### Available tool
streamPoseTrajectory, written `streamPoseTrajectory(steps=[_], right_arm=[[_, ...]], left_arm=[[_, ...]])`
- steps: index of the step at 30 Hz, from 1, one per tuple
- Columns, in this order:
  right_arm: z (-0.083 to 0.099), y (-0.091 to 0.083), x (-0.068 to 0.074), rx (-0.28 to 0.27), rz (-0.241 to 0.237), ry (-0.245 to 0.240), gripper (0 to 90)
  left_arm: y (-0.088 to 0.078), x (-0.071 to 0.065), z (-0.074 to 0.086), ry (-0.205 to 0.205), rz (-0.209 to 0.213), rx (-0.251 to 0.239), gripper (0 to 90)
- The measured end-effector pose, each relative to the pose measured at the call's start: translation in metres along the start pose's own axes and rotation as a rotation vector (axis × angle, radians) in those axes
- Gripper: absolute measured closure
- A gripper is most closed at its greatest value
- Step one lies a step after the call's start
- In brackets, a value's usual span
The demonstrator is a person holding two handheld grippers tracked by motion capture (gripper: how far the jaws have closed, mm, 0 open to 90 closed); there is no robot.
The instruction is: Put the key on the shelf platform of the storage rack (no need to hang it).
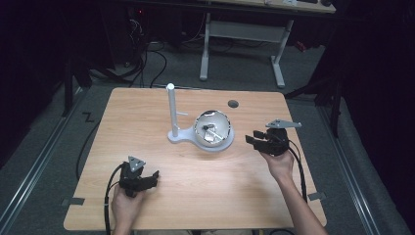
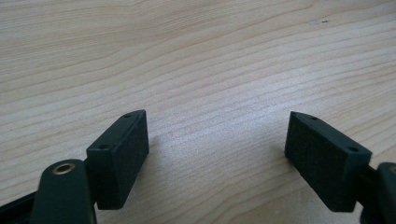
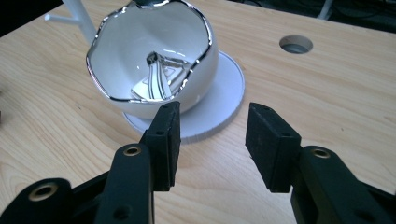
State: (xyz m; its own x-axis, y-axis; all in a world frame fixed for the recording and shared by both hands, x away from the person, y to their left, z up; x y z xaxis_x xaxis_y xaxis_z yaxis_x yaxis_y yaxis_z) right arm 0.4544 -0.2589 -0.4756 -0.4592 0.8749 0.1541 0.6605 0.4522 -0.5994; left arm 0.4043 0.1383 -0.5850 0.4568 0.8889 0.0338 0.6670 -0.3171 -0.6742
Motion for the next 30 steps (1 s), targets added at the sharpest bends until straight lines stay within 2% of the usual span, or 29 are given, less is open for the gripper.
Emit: streamPoseTrajectory(steps=[6,17,30], right_arm=[[0.003,-0.01,-0.003,-0.021,-0.001,0.013,55.9],[0.021,-0.023,-0.011,-0.028,0.007,0.042,56.0],[0.03,-0.037,-0.003,-0.053,-0.023,0.047,56.0]], left_arm=[[0.0,0.0,0.0,0.0,0.0,0.0,21.9],[0.0,0.0,0.0,0.001,-0.001,0.001,21.9],[0.0,0.0,0.0,0.002,-0.001,0.001,21.9]])
Point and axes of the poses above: each handheld gripper's, and its own axes: y roughly forward along the jaws, z roughly out of its underside, x roughly to its left, the point moved 7 cm from there along y, roughly forward along the jaws, and after that the axes turned 4 degrees about y, right-handed, at the moved point
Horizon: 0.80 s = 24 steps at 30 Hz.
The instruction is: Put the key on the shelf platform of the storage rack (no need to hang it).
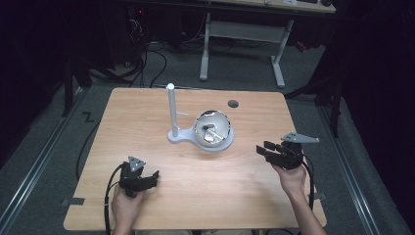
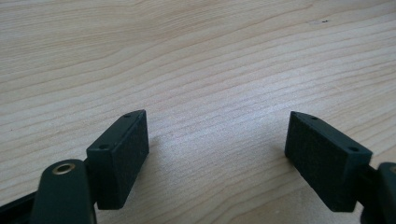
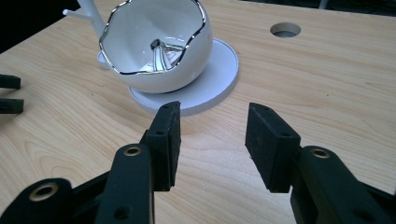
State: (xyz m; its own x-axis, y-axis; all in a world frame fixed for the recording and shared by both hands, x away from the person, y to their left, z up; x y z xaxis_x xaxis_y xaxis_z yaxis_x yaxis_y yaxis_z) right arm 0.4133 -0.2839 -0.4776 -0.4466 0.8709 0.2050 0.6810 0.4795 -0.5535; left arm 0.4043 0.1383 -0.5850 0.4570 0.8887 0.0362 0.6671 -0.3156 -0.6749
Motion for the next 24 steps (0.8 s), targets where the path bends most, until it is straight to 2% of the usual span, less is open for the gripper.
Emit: streamPoseTrajectory(steps=[5,24], right_arm=[[0.0,-0.004,0.005,-0.006,-0.006,-0.017,56.0],[0.025,-0.01,0.005,-0.006,-0.006,0.004,56.0]], left_arm=[[0.0,0.0,0.0,-0.001,0.0,0.0,21.9],[0.0,0.0,0.0,0.0,-0.001,0.0,21.9]])
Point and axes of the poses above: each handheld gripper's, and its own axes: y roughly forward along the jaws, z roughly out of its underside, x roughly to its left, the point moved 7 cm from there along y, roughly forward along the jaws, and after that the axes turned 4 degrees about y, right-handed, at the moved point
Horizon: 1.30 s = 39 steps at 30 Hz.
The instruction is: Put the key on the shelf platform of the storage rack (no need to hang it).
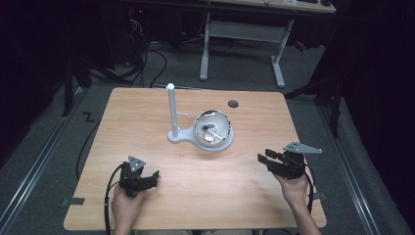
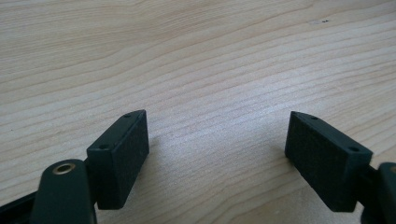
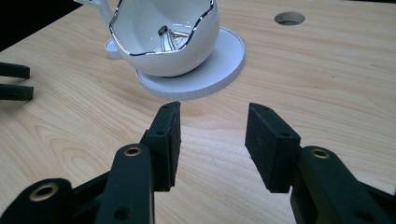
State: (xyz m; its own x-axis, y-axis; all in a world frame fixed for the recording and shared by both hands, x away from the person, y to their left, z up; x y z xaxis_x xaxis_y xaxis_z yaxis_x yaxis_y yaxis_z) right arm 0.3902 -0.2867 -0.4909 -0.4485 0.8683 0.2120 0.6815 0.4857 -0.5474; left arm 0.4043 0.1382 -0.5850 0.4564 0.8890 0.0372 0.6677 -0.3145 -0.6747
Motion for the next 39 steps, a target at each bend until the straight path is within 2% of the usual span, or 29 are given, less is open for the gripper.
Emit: streamPoseTrajectory(steps=[21,39], right_arm=[[0.024,0.013,0.003,0.029,-0.018,0.028,56.1],[0.049,0.029,0.002,0.087,0.003,0.024,56.0]], left_arm=[[0.0,0.0,0.0,0.0,-0.001,0.001,21.9],[0.0,0.0,0.0,0.0,-0.001,0.001,21.9]])
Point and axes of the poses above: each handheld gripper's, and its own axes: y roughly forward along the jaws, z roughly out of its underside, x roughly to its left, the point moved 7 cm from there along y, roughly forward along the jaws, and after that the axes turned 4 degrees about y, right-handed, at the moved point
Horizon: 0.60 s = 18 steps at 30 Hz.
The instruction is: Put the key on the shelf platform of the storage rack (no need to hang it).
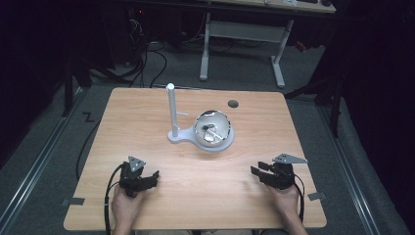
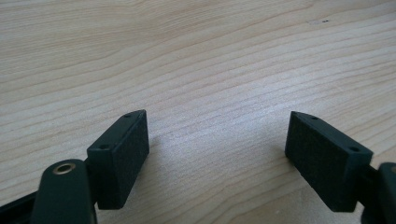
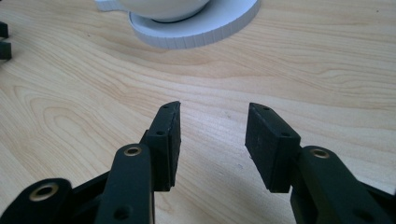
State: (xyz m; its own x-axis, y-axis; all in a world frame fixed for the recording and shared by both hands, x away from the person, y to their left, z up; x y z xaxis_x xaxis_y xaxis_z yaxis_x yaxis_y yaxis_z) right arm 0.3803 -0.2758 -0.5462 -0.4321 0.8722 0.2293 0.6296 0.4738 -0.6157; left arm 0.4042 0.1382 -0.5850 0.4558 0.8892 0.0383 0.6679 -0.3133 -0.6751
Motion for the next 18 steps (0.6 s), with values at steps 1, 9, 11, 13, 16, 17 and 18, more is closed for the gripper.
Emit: streamPoseTrajectory(steps=[1,9,11,13,16,17,18], right_arm=[[0.001,0.001,0.0,0.002,0.0,0.004,55.9],[0.008,0.008,-0.001,0.014,0.021,-0.01,52.8],[0.01,0.01,0.0,0.02,0.023,-0.009,52.3],[0.012,0.012,0.001,0.024,0.026,-0.012,52.0],[0.014,0.015,0.001,0.027,0.031,-0.02,51.7],[0.015,0.016,0.001,0.03,0.033,-0.02,51.5],[0.015,0.016,0.001,0.033,0.036,-0.021,51.4]], left_arm=[[0.0,0.0,0.0,0.002,0.0,0.002,21.9],[0.0,0.0,0.0,0.0,0.0,0.0,21.9],[0.0,0.0,0.0,0.001,0.0,0.001,21.9],[0.0,0.0,0.0,0.0,0.0,0.0,21.8],[0.0,0.0,0.0,0.0,0.0,0.0,21.8],[0.0,0.0,0.0,0.002,0.0,0.002,21.9],[0.0,0.0,0.0,0.0,0.0,0.0,21.9]])
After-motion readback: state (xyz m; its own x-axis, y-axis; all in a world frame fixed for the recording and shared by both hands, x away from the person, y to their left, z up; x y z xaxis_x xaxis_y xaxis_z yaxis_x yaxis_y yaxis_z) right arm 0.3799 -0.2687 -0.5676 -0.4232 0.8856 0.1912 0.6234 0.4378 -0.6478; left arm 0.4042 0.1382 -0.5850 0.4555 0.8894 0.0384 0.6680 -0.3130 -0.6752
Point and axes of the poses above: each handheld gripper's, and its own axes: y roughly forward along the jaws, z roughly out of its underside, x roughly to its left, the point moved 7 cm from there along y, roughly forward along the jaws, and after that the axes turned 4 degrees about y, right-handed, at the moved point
